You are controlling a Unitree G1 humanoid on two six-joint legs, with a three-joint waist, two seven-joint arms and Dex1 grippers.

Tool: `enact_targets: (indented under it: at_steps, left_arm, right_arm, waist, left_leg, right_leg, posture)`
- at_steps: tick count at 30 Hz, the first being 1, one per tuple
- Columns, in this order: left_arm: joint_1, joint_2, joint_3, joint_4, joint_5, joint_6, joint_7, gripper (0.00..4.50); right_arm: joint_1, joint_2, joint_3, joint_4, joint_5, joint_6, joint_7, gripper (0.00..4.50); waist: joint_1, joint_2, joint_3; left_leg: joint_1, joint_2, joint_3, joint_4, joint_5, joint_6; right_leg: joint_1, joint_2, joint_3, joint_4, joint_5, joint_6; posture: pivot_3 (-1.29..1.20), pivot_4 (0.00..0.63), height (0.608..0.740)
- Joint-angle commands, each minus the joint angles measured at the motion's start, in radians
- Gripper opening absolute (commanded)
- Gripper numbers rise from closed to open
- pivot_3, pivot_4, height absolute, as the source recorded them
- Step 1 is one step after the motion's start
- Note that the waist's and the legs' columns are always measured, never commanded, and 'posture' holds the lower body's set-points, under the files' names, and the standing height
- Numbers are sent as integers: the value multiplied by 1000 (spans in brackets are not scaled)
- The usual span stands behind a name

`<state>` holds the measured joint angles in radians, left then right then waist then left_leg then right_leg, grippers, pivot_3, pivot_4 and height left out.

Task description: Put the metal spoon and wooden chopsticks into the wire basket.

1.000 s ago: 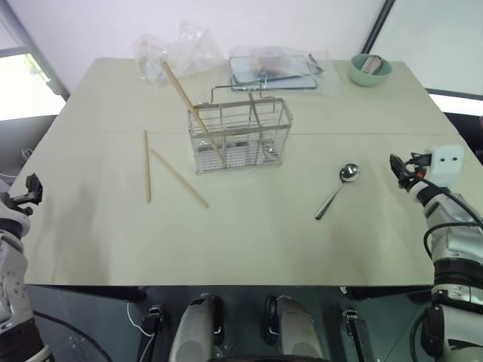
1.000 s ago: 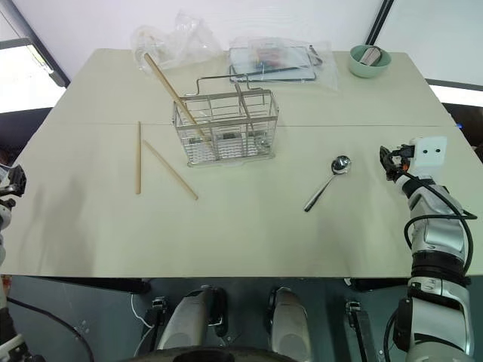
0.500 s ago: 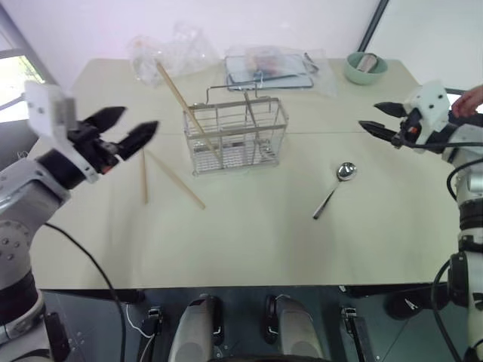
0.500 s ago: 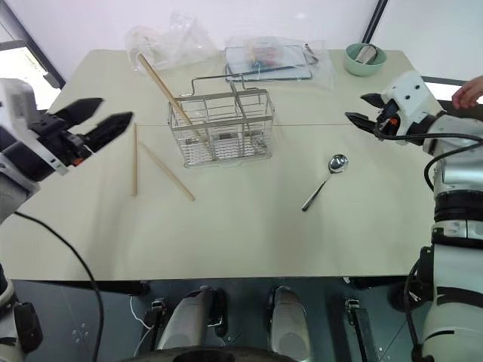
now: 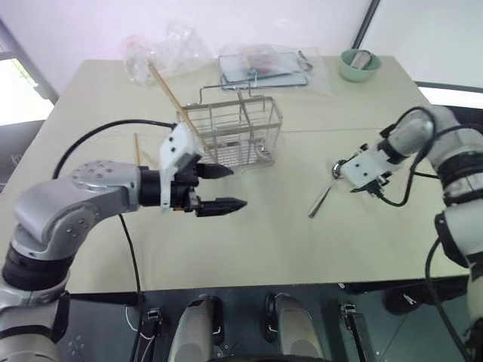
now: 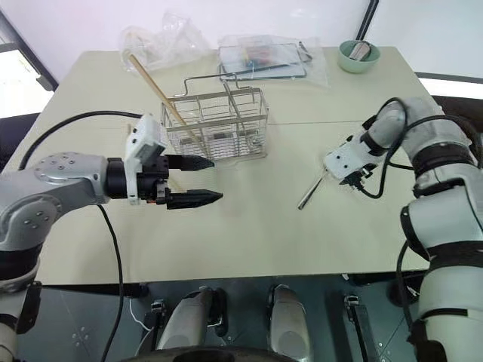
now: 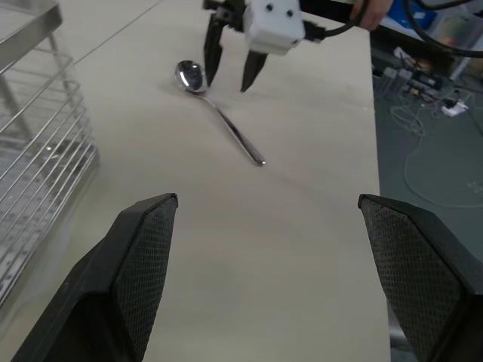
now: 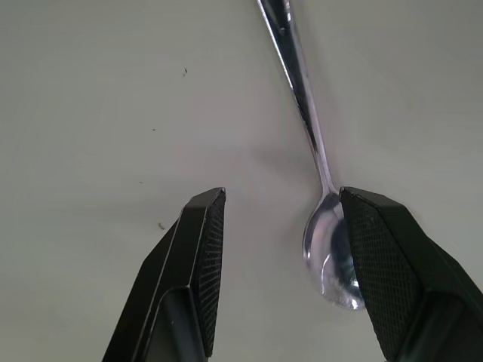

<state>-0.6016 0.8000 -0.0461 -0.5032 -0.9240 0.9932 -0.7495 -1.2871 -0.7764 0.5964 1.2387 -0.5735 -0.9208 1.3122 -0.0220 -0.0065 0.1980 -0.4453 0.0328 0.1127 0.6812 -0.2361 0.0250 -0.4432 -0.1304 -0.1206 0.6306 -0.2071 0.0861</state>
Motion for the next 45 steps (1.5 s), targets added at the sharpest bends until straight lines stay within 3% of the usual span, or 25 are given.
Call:
enact_targets:
  at_steps: [1,9,12,15,16,24,28,32,36,38,40,45]
  left_arm:
    - [-16,-7,21,-26,2,-11,-4,4023]
    - [-9,-24,48,-48,2,-11,40,4023]
    - [-20,-37,62,-46,-10,-5,61,4055]
    - [-38,-48,71,-39,-12,-3,76,4055]
    - [-42,-49,72,-35,-11,-2,80,4055]
    - [-51,-35,78,-13,14,-17,69,4055]
    - [-54,-18,106,9,25,-28,61,4055]
    - [-83,20,153,68,56,-54,42,4055]
    - [-106,41,161,100,77,-72,17,4055]
    - [-128,40,157,125,93,-82,5,4055]
    - [-144,36,147,141,111,-93,-4,4055]
    - [-169,15,132,151,133,-103,-13,4055]
  right_arm:
    - [-62,29,31,45,-65,-17,-71,2475]
    - [-69,79,78,91,-142,-19,-120,2475]
    - [-59,86,78,99,-143,-21,-101,1657]
    - [-42,97,53,103,-114,-21,-72,181]
    - [-38,101,41,104,-101,-22,-62,77]
    - [-1,106,-91,84,51,-36,30,77]
    - [23,125,-238,39,264,11,224,77]
    - [149,62,-310,-476,867,702,302,77]
    - [193,20,-432,-764,1066,1154,288,77]
    - [119,73,-542,-766,1163,1370,122,77]
    - [63,127,-619,-745,1204,1482,-12,77]
    - [39,245,-652,-690,1112,1406,-201,77]
  waist:
    - [1,0,0]
    - [8,0,0]
    - [6,0,0]
    - [3,0,0]
    - [3,0,0]
    - [1,0,0]
    - [1,0,0]
    - [5,1,0]
    - [15,2,1]
    - [12,2,1]
    - [11,2,1]
    - [10,2,1]
  left_leg:
    - [0,0,0,0,0,0]
    - [1,0,-1,1,0,0]
    - [1,0,-2,1,0,0]
    - [2,0,-2,1,0,0]
    - [2,0,-2,1,0,0]
    - [3,0,-2,1,0,-1]
    - [3,0,-2,1,1,-1]
    - [2,1,-3,1,1,0]
    - [2,-1,-5,2,0,0]
    - [2,-1,-5,2,-1,1]
    - [1,-1,-5,2,-1,2]
    - [1,0,-3,0,-1,1]
  right_leg:
    - [0,0,0,0,0,0]
    - [2,0,0,0,0,0]
    - [3,0,0,0,0,0]
    - [4,0,0,0,0,0]
    - [4,0,0,0,0,0]
    - [5,2,0,0,0,0]
    - [5,2,0,0,0,0]
    - [5,1,0,1,0,0]
    - [5,-2,-3,1,0,0]
    - [5,-2,-4,1,0,0]
    - [3,-2,-4,1,1,-1]
    - [2,-2,-4,1,1,-1]
  posture:
    - [0,150,707]
    - [0,150,707]
    - [0,150,707]
    - [0,150,707]
    - [0,150,707]
    - [0,150,707]
    - [0,150,707]
    - [0,150,707]
    - [0,150,707]
    - [0,150,707]
    - [0,150,707]
    - [0,150,707]
